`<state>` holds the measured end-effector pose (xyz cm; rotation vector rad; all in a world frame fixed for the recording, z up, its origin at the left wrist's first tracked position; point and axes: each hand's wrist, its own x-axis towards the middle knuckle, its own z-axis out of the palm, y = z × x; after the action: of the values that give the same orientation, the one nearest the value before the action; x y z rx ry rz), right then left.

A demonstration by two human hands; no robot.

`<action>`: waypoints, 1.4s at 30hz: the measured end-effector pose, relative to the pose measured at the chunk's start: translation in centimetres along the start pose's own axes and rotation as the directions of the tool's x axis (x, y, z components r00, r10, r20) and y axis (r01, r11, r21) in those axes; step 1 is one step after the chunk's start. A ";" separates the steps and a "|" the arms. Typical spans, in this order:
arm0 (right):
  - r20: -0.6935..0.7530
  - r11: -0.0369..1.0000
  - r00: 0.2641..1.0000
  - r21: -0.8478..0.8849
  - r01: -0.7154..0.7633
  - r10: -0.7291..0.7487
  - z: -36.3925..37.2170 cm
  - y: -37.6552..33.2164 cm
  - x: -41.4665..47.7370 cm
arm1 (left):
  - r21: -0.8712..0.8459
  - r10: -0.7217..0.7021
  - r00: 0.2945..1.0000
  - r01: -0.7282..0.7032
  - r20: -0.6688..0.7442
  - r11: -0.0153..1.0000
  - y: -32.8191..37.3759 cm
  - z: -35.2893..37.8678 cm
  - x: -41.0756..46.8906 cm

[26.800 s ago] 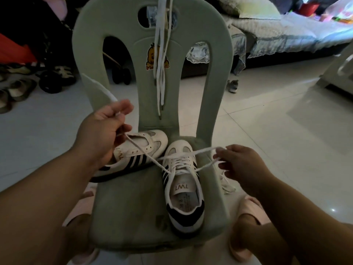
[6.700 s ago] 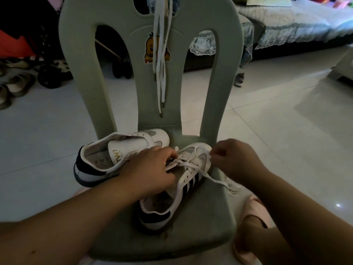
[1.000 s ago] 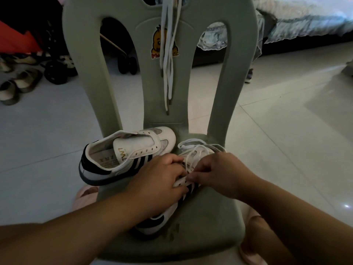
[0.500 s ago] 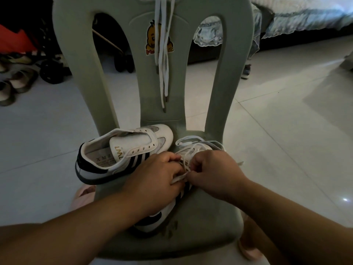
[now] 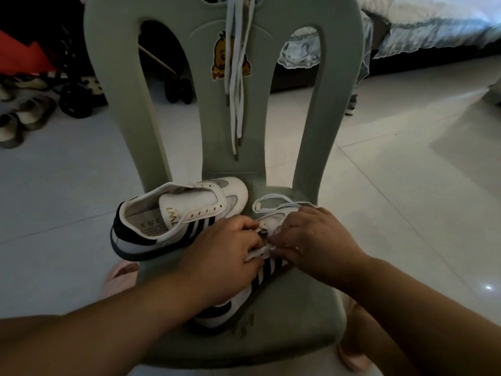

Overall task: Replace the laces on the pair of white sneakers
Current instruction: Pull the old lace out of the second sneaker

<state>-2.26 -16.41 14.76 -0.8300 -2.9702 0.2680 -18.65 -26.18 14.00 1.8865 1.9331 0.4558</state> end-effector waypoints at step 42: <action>-0.143 0.419 0.630 0.852 -0.313 0.763 -3.2 2.1 0.8 | -0.094 -0.003 0.995 -0.007 -0.104 0.996 0.3 -0.4 0.9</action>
<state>-1.57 -13.72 17.57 -1.4211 -1.6338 1.0545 -18.65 -25.21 14.46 1.8385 1.9387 0.6463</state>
